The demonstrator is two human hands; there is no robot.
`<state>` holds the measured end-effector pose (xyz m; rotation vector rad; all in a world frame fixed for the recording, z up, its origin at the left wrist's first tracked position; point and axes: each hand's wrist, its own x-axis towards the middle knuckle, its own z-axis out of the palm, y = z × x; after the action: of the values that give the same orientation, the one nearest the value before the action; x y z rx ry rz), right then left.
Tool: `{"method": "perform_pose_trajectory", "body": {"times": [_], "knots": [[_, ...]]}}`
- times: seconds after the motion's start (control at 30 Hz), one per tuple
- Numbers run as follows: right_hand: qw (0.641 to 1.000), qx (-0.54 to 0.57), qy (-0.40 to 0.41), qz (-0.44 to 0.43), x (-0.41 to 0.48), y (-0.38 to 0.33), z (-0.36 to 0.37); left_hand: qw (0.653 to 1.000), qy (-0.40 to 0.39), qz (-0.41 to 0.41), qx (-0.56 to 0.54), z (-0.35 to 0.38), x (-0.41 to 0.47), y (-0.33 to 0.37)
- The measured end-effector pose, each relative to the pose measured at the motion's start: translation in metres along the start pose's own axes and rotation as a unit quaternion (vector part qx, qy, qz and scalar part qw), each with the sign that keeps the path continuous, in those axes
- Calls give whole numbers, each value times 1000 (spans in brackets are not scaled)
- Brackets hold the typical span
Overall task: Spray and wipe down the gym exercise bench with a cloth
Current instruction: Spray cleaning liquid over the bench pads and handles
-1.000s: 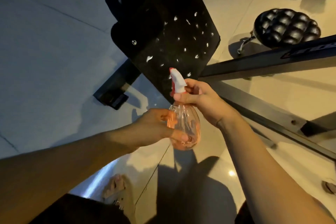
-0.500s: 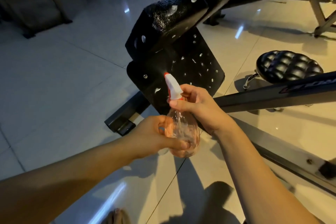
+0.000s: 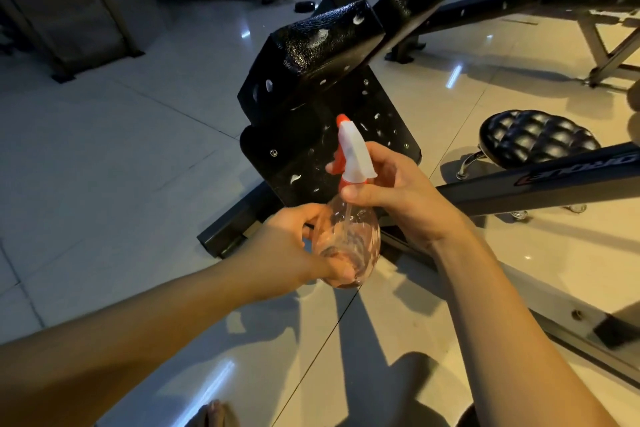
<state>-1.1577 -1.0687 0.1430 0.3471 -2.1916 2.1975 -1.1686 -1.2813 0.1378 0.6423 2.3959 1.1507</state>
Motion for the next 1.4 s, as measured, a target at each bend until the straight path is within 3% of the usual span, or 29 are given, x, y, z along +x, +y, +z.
{"method": "perform_pose_trajectory", "body": {"times": [0.23,0.4,0.67,0.8,0.97,1.13,1.4], "knots": [[995,-46,-10,92,-8,22,-4,990,-101,-90,-28,14,-5,-10],[985,-48,-33,161,-10,43,4,982,-129,-132,-32,22,-11,-16],[968,-54,5,244,-18,49,1,959,-244,-128,-68,16,-5,-26],[962,-85,13,260,-19,43,-3,956,-264,-109,-71,19,11,-32],[962,-73,91,248,-27,31,-8,962,-249,-93,-63,23,33,-22],[945,-45,192,263,-48,-25,9,946,-287,-96,-113,3,25,14],[909,-67,260,318,-57,-181,59,916,-381,-111,-48,-97,-16,115]]}}
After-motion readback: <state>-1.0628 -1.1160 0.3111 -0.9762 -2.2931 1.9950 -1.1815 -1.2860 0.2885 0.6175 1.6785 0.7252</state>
